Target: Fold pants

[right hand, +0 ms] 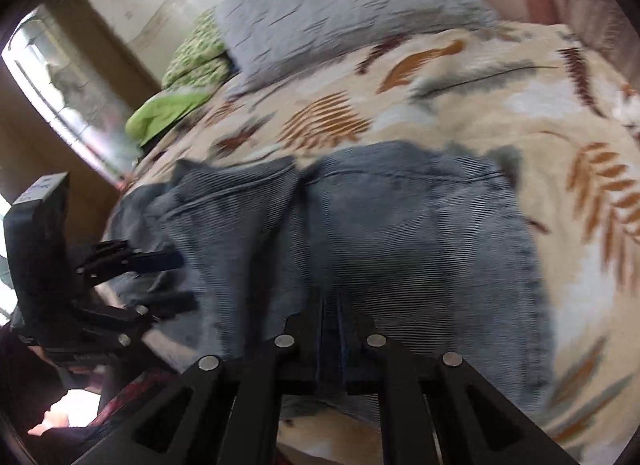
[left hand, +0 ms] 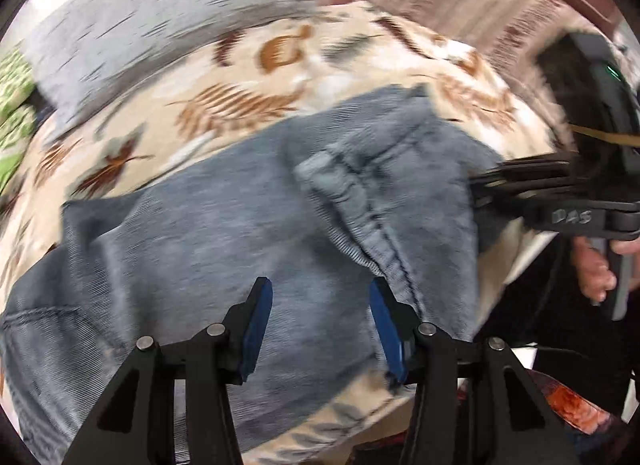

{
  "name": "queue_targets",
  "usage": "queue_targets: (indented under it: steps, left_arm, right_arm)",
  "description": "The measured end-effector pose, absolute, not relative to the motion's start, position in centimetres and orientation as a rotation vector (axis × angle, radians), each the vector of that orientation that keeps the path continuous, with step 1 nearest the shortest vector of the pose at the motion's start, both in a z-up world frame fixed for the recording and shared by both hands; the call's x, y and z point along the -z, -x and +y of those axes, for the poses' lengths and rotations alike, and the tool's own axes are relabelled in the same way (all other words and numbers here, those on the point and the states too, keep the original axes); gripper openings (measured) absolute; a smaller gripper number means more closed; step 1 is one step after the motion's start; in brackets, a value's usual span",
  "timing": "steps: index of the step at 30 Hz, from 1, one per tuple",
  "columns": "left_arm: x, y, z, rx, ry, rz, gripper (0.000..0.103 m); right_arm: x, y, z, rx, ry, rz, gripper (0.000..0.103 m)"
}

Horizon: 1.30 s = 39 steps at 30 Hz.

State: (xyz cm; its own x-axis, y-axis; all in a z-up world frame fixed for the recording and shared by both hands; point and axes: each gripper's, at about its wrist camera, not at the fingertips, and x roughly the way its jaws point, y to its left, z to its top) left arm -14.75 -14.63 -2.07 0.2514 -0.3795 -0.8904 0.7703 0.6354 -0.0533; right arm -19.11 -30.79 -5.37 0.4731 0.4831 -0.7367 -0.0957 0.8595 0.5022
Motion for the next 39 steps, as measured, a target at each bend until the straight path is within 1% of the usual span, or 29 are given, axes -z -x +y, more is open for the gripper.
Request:
queue_targets:
  steps: [4,9,13,18,23,24,26,29,31,36,39]
  left_arm:
    - [1.7,14.6,-16.1,0.933,-0.384,1.110,0.052]
    - [0.4,12.2,-18.9,0.980,-0.274,1.166,0.052]
    - [-0.2,10.9,-20.8,0.971,-0.266,1.172,0.052]
    - [-1.2,11.2,-17.6,1.010,-0.185,1.123,0.052]
    - [1.6,9.4,-13.1,0.835,-0.136,1.194,0.052]
    - [1.9,9.2,-12.8,0.803,-0.149,1.197,0.052]
    - [2.1,9.6,-13.2,0.744,-0.259,1.157,0.052]
    - [3.0,11.7,-15.7,0.660,-0.595,1.037,0.052]
    - [3.7,12.7,-17.3,0.643,-0.739,0.982,0.052]
    - [4.0,14.7,-20.5,0.772,-0.807,0.965,0.052]
    - [3.1,14.9,-21.6,0.854,-0.770,0.968,0.052]
  right_arm:
    - [5.3,18.3,-30.4,-0.470,-0.509,1.000,0.008]
    - [4.6,18.0,-33.3,-0.521,-0.701,0.884,0.008]
    - [4.9,17.7,-36.3,-0.436,-0.791,0.857,0.008]
    - [5.2,18.2,-38.4,-0.366,-0.803,0.862,0.008]
    - [4.8,18.1,-38.0,-0.398,-0.785,0.879,0.008]
    - [4.8,18.1,-37.8,-0.416,-0.776,0.890,0.008]
    - [5.2,17.7,-36.6,-0.456,-0.743,0.938,0.008]
    - [5.8,17.4,-34.5,-0.479,-0.650,1.021,0.008]
    - [6.1,17.5,-33.7,-0.500,-0.621,1.051,0.008]
    - [6.2,17.7,-34.0,-0.533,-0.658,1.037,0.008]
    - [5.8,17.8,-35.2,-0.535,-0.711,0.994,0.008]
